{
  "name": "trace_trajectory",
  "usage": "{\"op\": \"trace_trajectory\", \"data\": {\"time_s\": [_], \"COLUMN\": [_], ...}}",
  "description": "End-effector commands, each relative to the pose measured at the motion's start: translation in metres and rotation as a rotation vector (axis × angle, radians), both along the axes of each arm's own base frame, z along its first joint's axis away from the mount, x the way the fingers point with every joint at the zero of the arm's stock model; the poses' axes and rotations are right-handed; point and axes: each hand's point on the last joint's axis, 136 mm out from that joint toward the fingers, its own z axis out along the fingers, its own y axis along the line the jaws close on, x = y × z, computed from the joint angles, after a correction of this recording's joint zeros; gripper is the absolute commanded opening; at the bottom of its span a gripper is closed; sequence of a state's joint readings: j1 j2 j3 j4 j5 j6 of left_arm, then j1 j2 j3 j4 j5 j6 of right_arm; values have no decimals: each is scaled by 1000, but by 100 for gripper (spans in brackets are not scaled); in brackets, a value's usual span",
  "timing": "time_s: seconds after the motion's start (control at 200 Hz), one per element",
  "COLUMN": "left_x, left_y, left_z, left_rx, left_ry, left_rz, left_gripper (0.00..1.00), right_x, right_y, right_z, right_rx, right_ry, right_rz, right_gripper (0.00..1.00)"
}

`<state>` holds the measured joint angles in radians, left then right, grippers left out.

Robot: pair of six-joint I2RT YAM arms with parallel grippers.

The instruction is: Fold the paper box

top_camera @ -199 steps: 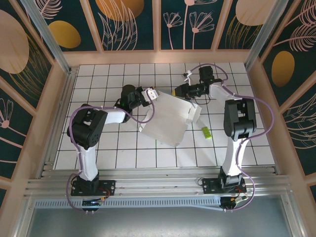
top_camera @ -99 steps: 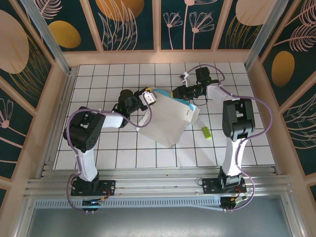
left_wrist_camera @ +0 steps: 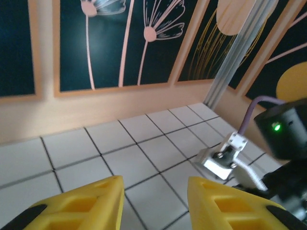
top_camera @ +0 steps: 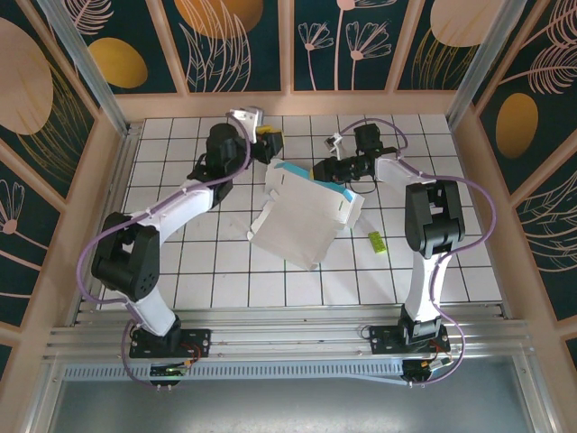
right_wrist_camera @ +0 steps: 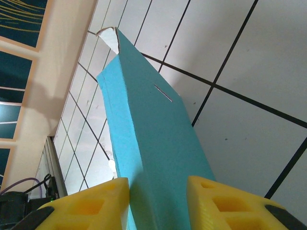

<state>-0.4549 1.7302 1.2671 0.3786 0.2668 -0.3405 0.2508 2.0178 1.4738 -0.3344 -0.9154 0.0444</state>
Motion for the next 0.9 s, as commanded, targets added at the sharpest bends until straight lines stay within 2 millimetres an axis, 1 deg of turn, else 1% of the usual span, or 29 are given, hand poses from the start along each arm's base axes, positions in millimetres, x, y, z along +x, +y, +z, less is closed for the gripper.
{"op": "trace_trajectory", "data": {"time_s": [0.0, 0.04, 0.105, 0.185, 0.335, 0.43, 0.506, 0.586, 0.636, 0.696, 0.736, 0.811, 0.896], "left_x": [-10, -9, -12, -13, -4, 1, 0, -1, -1, 1, 3, 5, 6], "left_y": [-6, -7, -17, -23, -23, -21, -22, -22, -19, -14, -10, -3, -1], "left_z": [-78, -86, -96, -106, -117, -127, -133, -135, -137, -138, -138, -138, -139], "left_rx": [-8, 12, 29, 47, 79, 108, 114, 112, 122, 151, 171, 201, 224], "left_ry": [423, 457, 485, 512, 506, 531, 554, 565, 569, 563, 550, 531, 521], "left_rz": [16, 11, -44, -87, -73, -49, -54, -54, -42, -14, 5, 36, 39], "left_gripper": [39, 38, 38, 37, 39, 38, 35, 35, 39, 48, 52, 55, 55], "right_x": [-7, -7, -7, -7, -9, -10, -11, -11, -11, -11, -12, -12, -12], "right_y": [1, 2, 2, 2, 4, 6, 7, 8, 8, 9, 9, 10, 9], "right_z": [-3, -2, 1, 3, 6, 7, 7, 5, 4, 4, 4, 4, 3], "right_rx": [-41, -42, -38, -37, -35, -37, -40, -46, -48, -49, -50, -50, -53], "right_ry": [7, 3, -4, -8, -14, -18, -19, -21, -22, -21, -22, -24, -24], "right_rz": [-20, -21, -23, -26, -22, -15, -12, -14, -14, -11, -10, -6, -7], "right_gripper": [37, 37, 38, 39, 39, 39, 39, 39, 39, 39, 39, 39, 39]}}
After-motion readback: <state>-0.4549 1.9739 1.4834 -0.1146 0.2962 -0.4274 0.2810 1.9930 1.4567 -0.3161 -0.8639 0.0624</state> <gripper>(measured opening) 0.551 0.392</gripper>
